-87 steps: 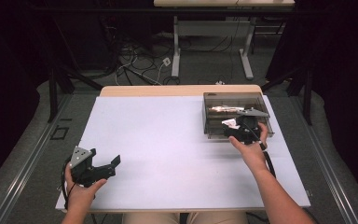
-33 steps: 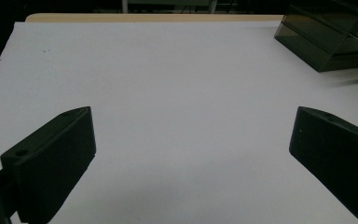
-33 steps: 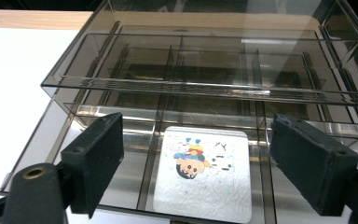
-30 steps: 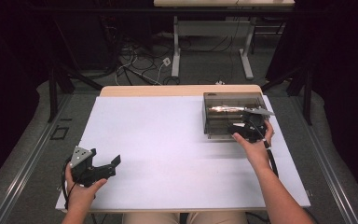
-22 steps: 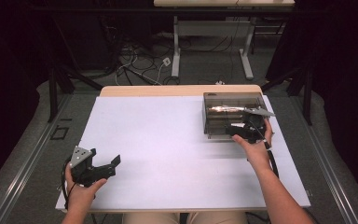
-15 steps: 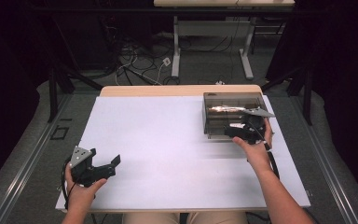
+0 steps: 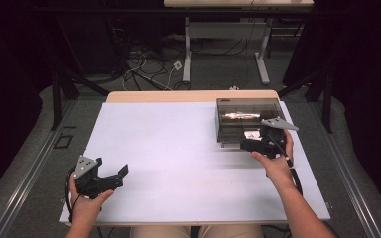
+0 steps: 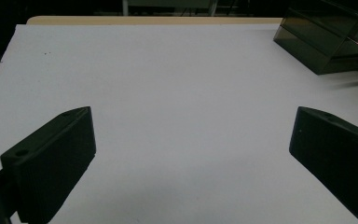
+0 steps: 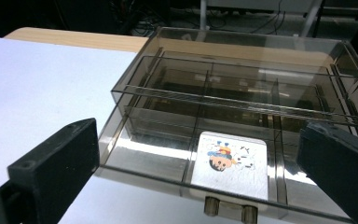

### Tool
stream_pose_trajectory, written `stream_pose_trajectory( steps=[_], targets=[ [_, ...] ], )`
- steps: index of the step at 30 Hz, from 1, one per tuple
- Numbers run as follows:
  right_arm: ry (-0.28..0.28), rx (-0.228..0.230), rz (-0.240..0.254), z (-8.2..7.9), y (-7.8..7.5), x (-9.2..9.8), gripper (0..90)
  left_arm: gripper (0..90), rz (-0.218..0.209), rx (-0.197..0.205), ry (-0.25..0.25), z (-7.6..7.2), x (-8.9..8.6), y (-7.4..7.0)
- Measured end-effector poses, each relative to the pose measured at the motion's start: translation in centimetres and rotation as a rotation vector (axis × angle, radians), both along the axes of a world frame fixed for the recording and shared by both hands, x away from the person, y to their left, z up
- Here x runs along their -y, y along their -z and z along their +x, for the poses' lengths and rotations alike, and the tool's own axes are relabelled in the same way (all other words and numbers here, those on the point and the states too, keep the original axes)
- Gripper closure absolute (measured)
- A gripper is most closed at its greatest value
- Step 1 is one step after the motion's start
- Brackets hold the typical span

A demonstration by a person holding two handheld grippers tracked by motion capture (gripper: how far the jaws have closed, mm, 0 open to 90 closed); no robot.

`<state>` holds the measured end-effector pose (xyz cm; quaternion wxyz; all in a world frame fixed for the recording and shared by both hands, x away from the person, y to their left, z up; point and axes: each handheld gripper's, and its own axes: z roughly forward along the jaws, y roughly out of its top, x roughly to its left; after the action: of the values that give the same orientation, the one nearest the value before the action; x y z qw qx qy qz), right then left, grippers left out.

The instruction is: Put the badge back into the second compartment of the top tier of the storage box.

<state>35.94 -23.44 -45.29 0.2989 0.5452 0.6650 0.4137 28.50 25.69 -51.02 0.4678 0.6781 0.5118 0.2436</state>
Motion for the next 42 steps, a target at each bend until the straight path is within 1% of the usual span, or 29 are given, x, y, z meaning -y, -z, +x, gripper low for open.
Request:
stream_pose_trajectory(
  steps=[2, 3, 5, 6, 10, 13, 14, 17, 18, 21, 24, 26, 29, 30, 31, 34, 35, 37, 38, 39, 41, 42],
  targets=[
    [-0.012, 0.009, 0.004, -0.5, -0.2, 0.1, 0.0, 0.5, -0.001, -0.001, 0.001, 0.0, 0.0, 0.0],
    [-0.017, 0.014, 0.015, -0.7, -0.2, 0.1, 0.0, 0.5, 0.0, -0.001, 0.001, 0.0, 0.1, 0.0],
    [-0.033, 0.028, 0.008, -1.2, -0.3, 0.3, 0.0, 0.5, 0.002, 0.0, 0.003, 0.0, 0.1, 0.0],
    [-0.034, 0.023, 0.019, -1.5, -0.3, 0.3, 0.0, 0.5, 0.003, 0.0, 0.004, 0.0, 0.1, 0.0],
    [-0.055, 0.036, 0.007, -2.5, -0.2, 0.5, 0.0, 0.5, 0.006, 0.001, 0.003, -0.1, 0.1, 0.0],
    [-0.063, 0.042, 0.001, -3.4, 0.1, 0.8, 0.0, 0.5, 0.003, 0.001, 0.004, -0.1, 0.1, 0.0],
    [-0.061, 0.046, 0.006, -3.6, 0.2, 0.9, 0.0, 0.5, 0.003, 0.0, 0.003, -0.1, 0.1, 0.0],
    [-0.074, 0.047, -0.01, -4.4, 0.6, 1.4, 0.0, 0.5, 0.003, 0.001, 0.003, -0.1, 0.2, 0.0],
    [-0.069, 0.051, -0.008, -4.6, 0.8, 1.6, 0.0, 0.5, 0.002, 0.003, 0.003, -0.1, 0.2, -0.1],
    [-0.069, 0.042, 0.0, -5.3, 1.3, 2.1, 0.0, 0.5, 0.005, 0.006, 0.006, -0.2, 0.2, -0.1],
    [-0.065, 0.045, 0.005, -5.9, 1.8, 2.7, 0.0, 0.5, 0.006, 0.004, 0.007, -0.2, 0.2, -0.1],
    [-0.056, 0.048, 0.009, -6.2, 2.1, 2.9, 0.0, 0.5, 0.005, 0.006, 0.006, -0.2, 0.3, -0.1],
    [-0.056, 0.054, 0.001, -6.6, 2.6, 3.3, 0.0, 0.5, 0.01, 0.008, 0.007, -0.2, 0.3, -0.1],
    [-0.053, 0.046, 0.006, -6.7, 2.7, 3.4, 0.0, 0.5, 0.006, 0.006, 0.006, -0.2, 0.3, -0.1],
    [-0.043, 0.052, 0.005, -6.9, 2.8, 3.4, 0.0, 0.5, 0.002, 0.008, 0.004, -0.2, 0.3, -0.1],
    [-0.041, 0.046, 0.001, -7.1, 3.3, 3.6, 0.0, 0.5, 0.001, 0.008, 0.003, -0.2, 0.3, -0.1],
    [-0.043, 0.055, 0.0, -7.1, 3.5, 3.7, 0.0, 0.5, 0.0, 0.008, 0.003, -0.2, 0.4, -0.1],
    [-0.036, 0.059, 0.0, -7.2, 3.9, 3.8, 0.0, 0.5, 0.003, 0.01, 0.003, -0.2, 0.4, -0.1],
    [-0.033, 0.048, 0.001, -7.3, 4.1, 3.9, 0.0, 0.5, 0.002, 0.011, 0.003, -0.2, 0.4, -0.1],
    [-0.032, 0.052, 0.008, -7.2, 4.3, 3.9, 0.0, 0.5, 0.003, 0.011, 0.004, -0.2, 0.4, -0.1],
    [-0.03, 0.041, 0.004, -7.2, 4.7, 4.1, 0.0, 0.5, 0.004, 0.011, 0.004, -0.2, 0.4, -0.1],
    [-0.027, 0.043, 0.005, -7.1, 5.0, 4.2, 0.0, 0.5, 0.004, 0.01, 0.004, -0.2, 0.3, -0.1]
  ],
)
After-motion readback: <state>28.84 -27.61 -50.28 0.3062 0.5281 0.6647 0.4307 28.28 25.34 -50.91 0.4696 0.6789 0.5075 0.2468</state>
